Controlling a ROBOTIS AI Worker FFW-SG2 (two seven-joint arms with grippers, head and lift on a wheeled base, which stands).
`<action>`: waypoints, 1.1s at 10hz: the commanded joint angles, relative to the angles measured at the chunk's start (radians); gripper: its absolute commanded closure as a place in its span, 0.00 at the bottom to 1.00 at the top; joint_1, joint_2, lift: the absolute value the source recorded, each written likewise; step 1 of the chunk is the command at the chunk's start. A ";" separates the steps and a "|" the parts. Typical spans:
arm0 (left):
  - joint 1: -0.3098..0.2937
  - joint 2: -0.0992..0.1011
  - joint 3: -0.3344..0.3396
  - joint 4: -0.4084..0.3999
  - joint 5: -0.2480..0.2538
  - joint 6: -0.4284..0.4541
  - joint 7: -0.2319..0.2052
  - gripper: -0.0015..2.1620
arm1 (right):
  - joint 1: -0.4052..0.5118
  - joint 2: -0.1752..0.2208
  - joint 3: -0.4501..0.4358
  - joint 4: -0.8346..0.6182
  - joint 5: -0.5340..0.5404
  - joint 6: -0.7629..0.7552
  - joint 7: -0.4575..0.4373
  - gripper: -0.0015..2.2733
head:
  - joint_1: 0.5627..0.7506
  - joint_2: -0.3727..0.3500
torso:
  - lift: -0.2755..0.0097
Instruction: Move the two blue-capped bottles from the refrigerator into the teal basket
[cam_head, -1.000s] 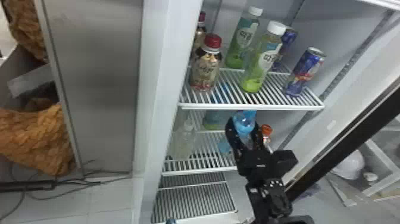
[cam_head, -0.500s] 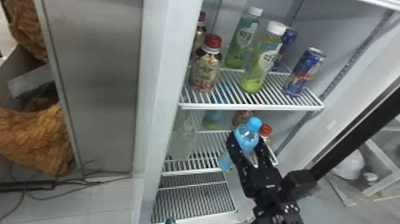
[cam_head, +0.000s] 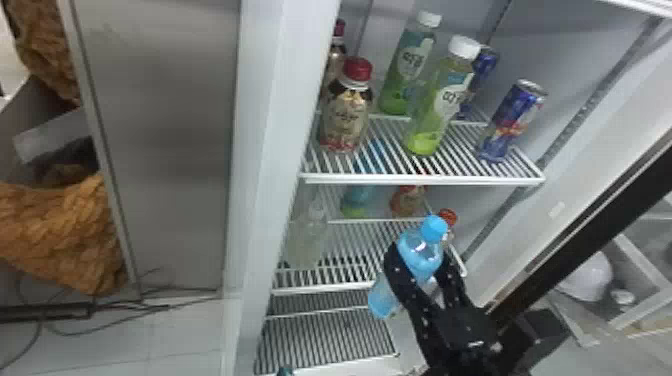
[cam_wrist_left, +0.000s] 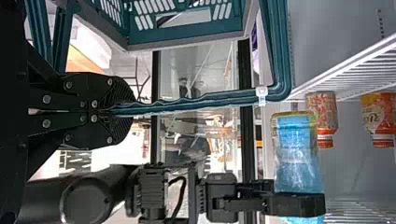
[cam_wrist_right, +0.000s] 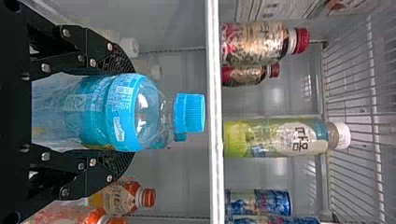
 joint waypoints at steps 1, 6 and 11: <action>0.002 0.000 0.001 0.000 0.000 0.000 0.001 0.53 | 0.041 0.001 0.000 -0.047 -0.008 0.045 0.012 0.29 | 0.70 0.03 | 0.48; 0.004 0.000 0.003 0.000 0.000 0.000 0.001 0.53 | 0.120 0.000 0.002 -0.128 -0.037 0.212 0.085 0.29 | 0.70 0.03 | 0.48; 0.004 0.000 0.003 0.000 0.000 0.000 0.001 0.53 | 0.132 -0.055 0.051 -0.155 -0.071 0.362 0.139 0.29 | 0.70 0.03 | 0.48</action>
